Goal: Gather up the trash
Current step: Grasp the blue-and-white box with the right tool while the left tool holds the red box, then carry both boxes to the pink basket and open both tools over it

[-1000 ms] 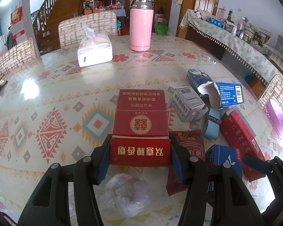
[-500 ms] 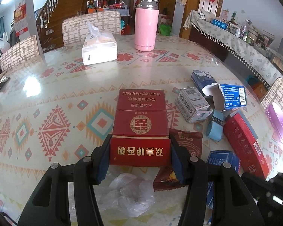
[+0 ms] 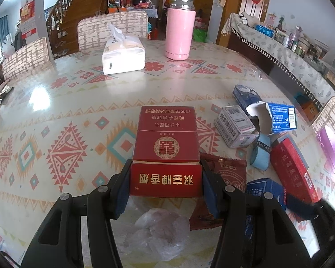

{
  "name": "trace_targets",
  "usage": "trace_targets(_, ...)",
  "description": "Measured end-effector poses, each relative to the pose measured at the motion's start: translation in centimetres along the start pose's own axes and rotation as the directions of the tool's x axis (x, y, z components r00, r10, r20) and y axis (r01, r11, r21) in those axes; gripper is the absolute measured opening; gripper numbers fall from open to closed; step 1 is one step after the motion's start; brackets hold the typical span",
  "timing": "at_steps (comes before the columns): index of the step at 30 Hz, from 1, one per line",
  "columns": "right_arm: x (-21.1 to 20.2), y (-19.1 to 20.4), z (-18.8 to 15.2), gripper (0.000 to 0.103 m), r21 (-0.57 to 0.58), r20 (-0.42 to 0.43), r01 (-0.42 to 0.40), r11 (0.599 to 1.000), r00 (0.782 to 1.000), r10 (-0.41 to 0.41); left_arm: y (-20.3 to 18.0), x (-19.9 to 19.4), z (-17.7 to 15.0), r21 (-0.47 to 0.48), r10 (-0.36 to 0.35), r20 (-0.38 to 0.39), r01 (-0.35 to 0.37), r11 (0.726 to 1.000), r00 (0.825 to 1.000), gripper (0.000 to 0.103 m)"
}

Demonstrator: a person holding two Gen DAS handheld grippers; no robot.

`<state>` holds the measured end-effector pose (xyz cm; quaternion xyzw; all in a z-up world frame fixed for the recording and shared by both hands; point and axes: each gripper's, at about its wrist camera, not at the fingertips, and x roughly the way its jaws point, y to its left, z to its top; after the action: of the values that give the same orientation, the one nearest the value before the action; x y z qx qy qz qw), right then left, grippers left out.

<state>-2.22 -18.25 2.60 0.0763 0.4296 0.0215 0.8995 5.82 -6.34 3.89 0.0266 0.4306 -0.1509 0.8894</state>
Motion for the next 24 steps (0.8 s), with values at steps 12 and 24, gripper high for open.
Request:
trace_targets(12,-3.8,-2.1,-0.8,0.054,-0.01,0.08,-0.007,1.0,0.997,0.008,0.4,-1.0,0.1,-0.022,-0.006,0.034,0.007,1.0,0.999,0.055)
trace_targets(24,-14.9,-9.8,-5.6,0.054,-0.042,0.29,0.239,0.97,0.932,-0.217,-1.3,-3.8,0.0,0.002,-0.045,0.114,0.046,0.999,0.992,0.055)
